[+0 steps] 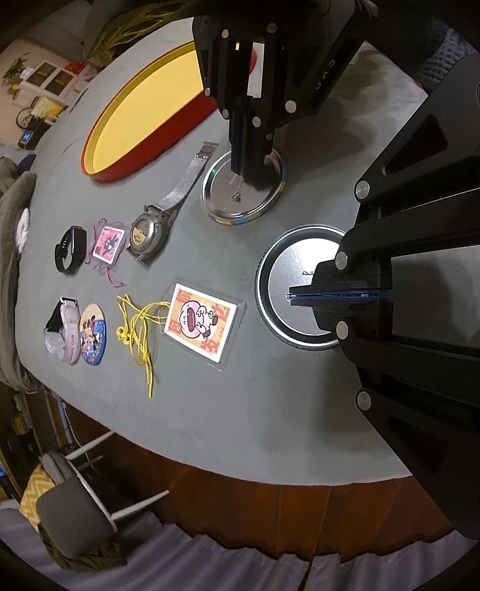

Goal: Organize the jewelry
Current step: 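Lower both held badges onto the bed beside the silver watch with both grippers, then open the right gripper to release its badge while the left gripper opens on the silver badge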

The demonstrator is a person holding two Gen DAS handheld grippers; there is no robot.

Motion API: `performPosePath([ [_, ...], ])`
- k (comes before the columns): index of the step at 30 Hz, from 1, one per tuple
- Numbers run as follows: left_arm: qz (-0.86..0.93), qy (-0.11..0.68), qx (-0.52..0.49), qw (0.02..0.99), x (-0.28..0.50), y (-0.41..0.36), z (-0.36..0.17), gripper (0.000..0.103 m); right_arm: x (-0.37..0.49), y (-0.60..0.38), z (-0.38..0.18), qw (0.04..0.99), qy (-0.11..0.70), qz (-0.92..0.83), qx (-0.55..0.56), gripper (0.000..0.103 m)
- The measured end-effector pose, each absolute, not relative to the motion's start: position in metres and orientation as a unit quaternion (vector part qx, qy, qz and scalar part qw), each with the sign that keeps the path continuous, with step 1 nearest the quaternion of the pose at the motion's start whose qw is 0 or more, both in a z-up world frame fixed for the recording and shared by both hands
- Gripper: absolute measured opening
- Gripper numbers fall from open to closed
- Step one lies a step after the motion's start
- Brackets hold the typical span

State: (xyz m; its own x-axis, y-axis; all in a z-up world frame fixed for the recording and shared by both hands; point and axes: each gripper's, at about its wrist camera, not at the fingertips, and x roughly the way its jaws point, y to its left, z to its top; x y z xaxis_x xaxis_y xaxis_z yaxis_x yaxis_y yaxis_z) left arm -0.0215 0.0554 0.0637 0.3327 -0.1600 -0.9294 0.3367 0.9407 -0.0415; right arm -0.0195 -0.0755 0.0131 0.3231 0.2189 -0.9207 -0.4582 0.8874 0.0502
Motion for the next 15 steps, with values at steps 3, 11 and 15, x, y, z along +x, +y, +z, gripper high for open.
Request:
performPosePath([
  [3,-0.151,0.557,0.08,0.813,-0.0219,0.0551,0.0632,0.0,-0.0201,-0.0743,0.0127,0.805,0.544,0.208,-0.113,0.006],
  [11,-0.153,0.551,0.075,0.817,-0.0235,0.0559,0.0663,0.0,-0.0188,-0.0778,0.0138,0.803,0.55,0.208,-0.098,0.006],
  [15,-0.153,0.539,0.075,0.825,-0.0258,0.0564,0.0725,0.035,-0.0158,-0.0808,0.0152,0.803,0.55,0.208,-0.092,0.006],
])
